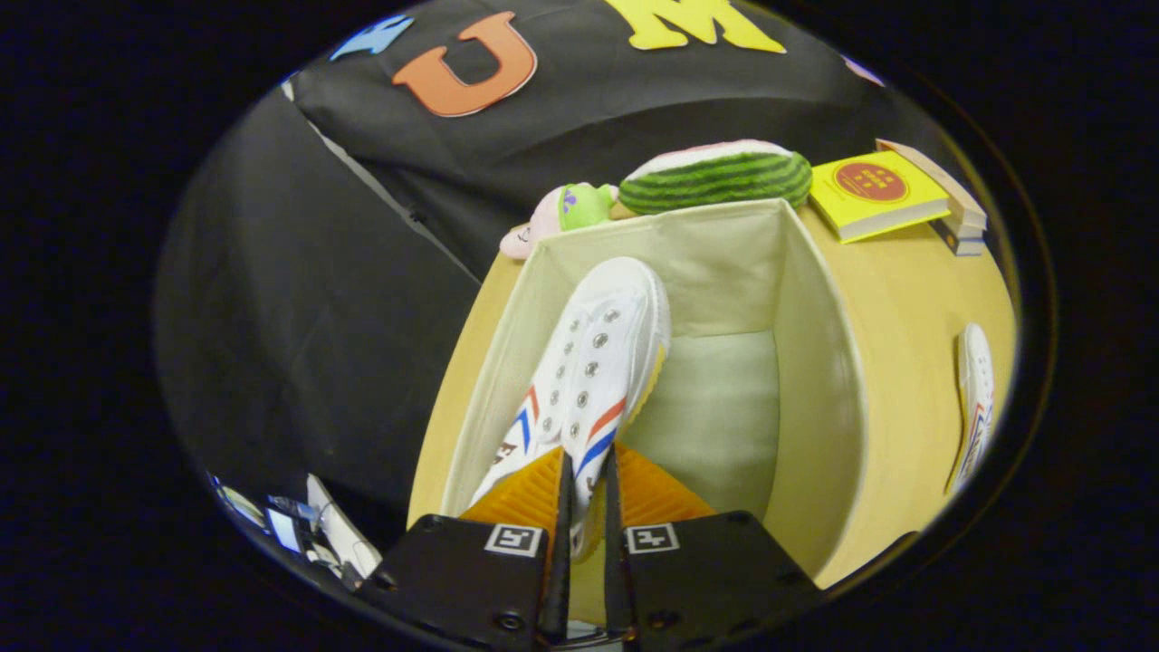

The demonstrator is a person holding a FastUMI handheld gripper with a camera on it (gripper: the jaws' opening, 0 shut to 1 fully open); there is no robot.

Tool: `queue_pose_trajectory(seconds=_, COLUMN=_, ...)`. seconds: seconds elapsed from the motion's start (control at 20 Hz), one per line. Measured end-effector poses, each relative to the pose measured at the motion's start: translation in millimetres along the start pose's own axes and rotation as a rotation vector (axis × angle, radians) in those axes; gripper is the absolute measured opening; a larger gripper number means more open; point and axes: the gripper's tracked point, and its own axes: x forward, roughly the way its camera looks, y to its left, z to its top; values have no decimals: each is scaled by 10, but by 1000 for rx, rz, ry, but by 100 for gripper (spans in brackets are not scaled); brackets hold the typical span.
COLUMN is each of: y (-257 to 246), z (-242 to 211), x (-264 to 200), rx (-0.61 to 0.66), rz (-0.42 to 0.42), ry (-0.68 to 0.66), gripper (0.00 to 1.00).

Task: Open the storage box then place both shoes into the box .Put the left shoe in first, then the right shoe, with the right side of both shoes facing outward in a uniform manner.

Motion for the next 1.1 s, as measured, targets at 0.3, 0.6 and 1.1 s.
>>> queue_pose_trajectory(seconds=0.3, y=-417, z=468, x=-476, rx=-228, rz=-221, ry=-207, gripper=74)
queue_pose_trajectory(seconds=0.6, y=-820, z=601, x=-1134, rx=-353, rz=-363, ry=-263, gripper=84)
queue_pose_trajectory(seconds=1.1, y=-2114, z=639, x=-1959, rx=-332, rz=-575, ry=-256, gripper=100)
